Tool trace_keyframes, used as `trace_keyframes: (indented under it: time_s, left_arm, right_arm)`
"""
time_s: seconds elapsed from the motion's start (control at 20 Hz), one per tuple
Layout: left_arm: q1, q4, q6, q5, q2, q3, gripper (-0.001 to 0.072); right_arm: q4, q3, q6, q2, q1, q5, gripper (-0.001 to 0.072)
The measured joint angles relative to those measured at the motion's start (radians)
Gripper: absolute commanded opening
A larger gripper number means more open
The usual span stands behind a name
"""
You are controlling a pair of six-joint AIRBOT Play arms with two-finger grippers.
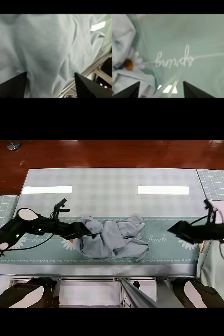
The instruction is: Fold the shirts.
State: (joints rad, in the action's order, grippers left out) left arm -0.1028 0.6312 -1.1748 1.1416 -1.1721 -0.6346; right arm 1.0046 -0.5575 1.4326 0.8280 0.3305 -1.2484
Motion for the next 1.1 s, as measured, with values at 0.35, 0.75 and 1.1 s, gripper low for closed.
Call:
trace_keyframes:
  time_s: [0.35,0.75,1.1]
  left_arm:
    - [-0.05,-0.063,0.094,-0.019,-0.127,-0.1,0.0021]
    - [-0.032,-0.07,0.113,-0.005,-0.142,-0.138,0.0021]
    - [0.048,-0.098,0.104,0.062,-0.08,-0.33,0.0021]
  right_arm:
    - [-0.011,0.148,0.047,0.014,-0.207,0.065,0.0614]
    - [-0.179,0.11,0.037,0.232,-0.482,0.219,0.022]
    - [-0.123,-0.237,0.0,0.338,-0.539,0.14,0.0029]
